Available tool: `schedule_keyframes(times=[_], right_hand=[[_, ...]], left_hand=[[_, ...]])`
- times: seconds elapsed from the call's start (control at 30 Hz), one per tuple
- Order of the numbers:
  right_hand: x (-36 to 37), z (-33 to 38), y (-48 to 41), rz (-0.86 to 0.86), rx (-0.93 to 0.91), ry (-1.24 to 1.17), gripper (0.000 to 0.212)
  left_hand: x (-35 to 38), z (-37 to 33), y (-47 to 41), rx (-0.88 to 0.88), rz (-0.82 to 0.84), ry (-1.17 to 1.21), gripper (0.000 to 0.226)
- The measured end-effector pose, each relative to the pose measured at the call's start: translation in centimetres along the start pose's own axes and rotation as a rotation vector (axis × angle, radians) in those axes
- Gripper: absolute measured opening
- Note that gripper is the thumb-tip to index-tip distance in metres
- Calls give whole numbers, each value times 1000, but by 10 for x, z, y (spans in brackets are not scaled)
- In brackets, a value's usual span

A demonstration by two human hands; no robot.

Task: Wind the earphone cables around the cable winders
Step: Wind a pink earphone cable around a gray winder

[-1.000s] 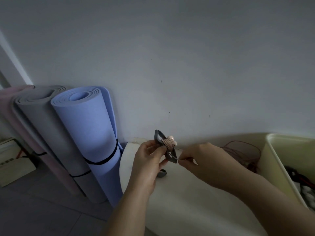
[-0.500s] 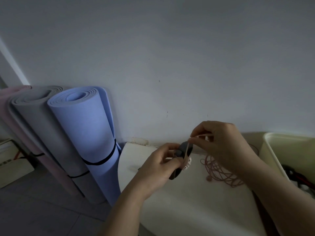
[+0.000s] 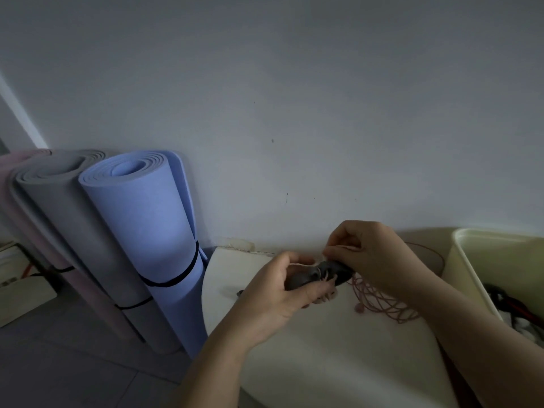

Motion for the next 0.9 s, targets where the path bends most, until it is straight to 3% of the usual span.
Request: schedule_keyframes(times=[0.1, 0.2, 0.27, 0.4, 0.53, 0.63, 0.8, 0.9], right_hand=[[6, -4, -2, 4, 47, -47, 18], [7, -7, -3, -16, 86, -123, 12], [7, -9, -4, -29, 111, -181, 10], [8, -14, -5, -31, 147, -216, 11], [13, -18, -7, -18, 153, -130, 12], [16, -16, -7, 12, 131, -50, 13], [14, -19, -6, 114, 145, -32, 9], [21, -16, -3, 159, 122, -35, 8]], left_hand=[[-9, -8, 1, 25, -108, 75, 24], [-11, -1, 1, -33, -251, 333, 42], [-3, 10, 3, -113, -338, 553, 42], [28, 22, 8, -297, -373, 830, 34], [38, 19, 9, -329, -381, 923, 32], [35, 13, 6, -276, -358, 837, 26], [22, 16, 1, -178, -165, 247, 23], [19, 22, 0, -162, -114, 52, 26]])
Point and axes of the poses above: each hand's wrist, its own y-axis away from the middle knuckle, its own x-axis out of the palm, z = x × y, the point moved 9 cm from there along -y, towards the middle knuckle, and after that the axes turned 13 degrees about x, right-handed, at the moved point
